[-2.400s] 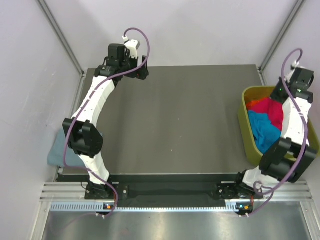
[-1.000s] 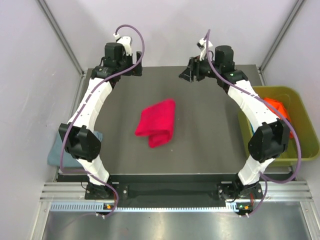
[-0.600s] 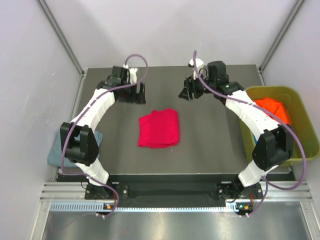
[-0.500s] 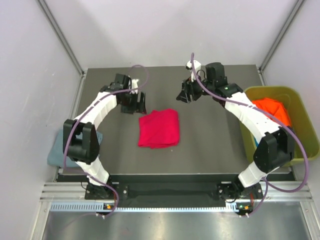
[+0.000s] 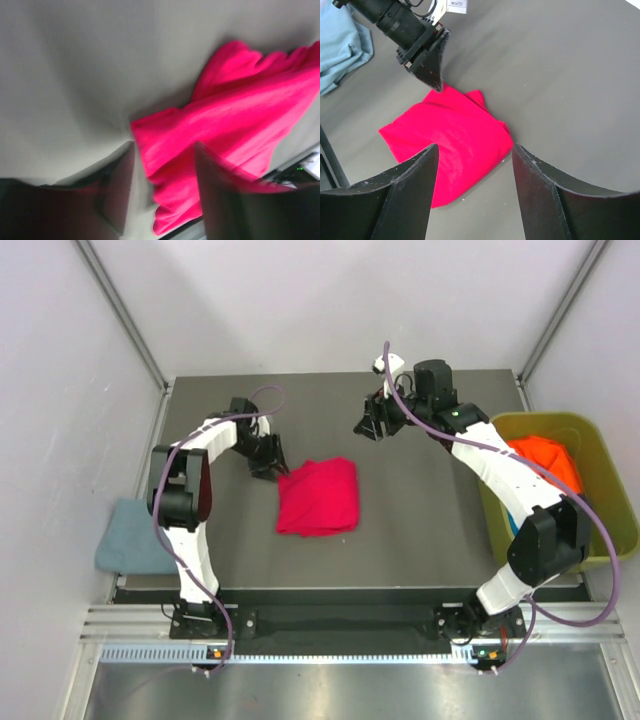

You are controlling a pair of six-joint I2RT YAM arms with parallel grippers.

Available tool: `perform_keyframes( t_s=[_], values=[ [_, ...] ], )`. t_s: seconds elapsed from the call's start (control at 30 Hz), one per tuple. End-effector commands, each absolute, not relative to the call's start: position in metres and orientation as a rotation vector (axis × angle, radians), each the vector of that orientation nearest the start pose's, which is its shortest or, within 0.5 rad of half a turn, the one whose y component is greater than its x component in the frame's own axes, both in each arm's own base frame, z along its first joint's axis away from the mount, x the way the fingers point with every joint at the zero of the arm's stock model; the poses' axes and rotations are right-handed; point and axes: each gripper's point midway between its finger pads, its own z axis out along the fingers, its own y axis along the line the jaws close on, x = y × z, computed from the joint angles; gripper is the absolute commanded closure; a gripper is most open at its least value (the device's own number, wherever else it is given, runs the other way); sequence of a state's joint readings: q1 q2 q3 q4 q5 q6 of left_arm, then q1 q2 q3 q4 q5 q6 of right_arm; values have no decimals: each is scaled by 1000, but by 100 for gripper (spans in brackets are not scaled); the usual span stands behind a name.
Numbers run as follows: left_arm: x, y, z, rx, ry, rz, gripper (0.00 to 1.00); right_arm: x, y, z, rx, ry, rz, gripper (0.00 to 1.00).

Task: Fold and stack the t-shirts
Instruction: Flatten the tshirt out

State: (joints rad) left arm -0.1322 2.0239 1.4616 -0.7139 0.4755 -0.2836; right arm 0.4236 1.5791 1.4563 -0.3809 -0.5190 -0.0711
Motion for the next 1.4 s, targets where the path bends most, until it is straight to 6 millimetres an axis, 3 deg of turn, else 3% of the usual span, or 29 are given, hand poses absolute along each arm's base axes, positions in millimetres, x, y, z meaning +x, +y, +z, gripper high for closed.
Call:
perform_keyframes(
  t_s=[0.0,0.1,0.13,0.27,0.33,0.37,0.4,0.47,0.63,0.83,0.9,1.0,1.03,1.07,1.2,1.27,1.3,1.37],
  values=[
    [408,-163,68,-77,2755,-909,68,382,261,301,-829,1793,698,39],
    [411,-165,71,-77,2741,-919,100,384,260,299,-825,1794,679,39],
    [412,-164,71,-88,2743,-912,100,386,259,299,-823,1793,670,39],
    [415,-162,91,-69,2698,-913,100,392,253,301,-807,1792,646,39],
    [416,-152,94,-73,2698,-834,99,395,251,302,-800,1791,640,40],
    [415,-145,96,-88,2701,-780,70,396,249,303,-795,1792,639,39],
    [414,-138,94,-109,2715,-731,50,397,248,303,-791,1793,638,39],
    [408,-131,87,-136,2742,-736,41,399,246,305,-781,1794,637,39],
    [398,-134,55,-195,2817,-791,41,402,242,306,-769,1796,631,38],
    [389,-142,31,-200,2881,-841,47,401,234,308,-759,1796,608,38],
    [387,-144,29,-209,2884,-857,53,400,231,307,-757,1799,599,38],
    [388,-149,30,-206,2877,-881,70,400,228,305,-749,1802,588,38],
    [391,-150,34,-196,2863,-884,94,401,227,306,-748,1797,585,38],
    [393,-151,37,-190,2854,-878,100,401,227,304,-745,1805,586,38],
    [418,-143,73,-129,2746,-818,100,402,226,307,-746,1793,582,39],
    [446,-124,118,-129,2597,-768,100,403,226,307,-744,1792,576,38],
    [458,-117,154,-101,2497,-750,100,403,226,306,-743,1792,575,38],
    [474,-95,193,-65,2386,-672,100,404,225,305,-743,1795,576,38]
  ],
)
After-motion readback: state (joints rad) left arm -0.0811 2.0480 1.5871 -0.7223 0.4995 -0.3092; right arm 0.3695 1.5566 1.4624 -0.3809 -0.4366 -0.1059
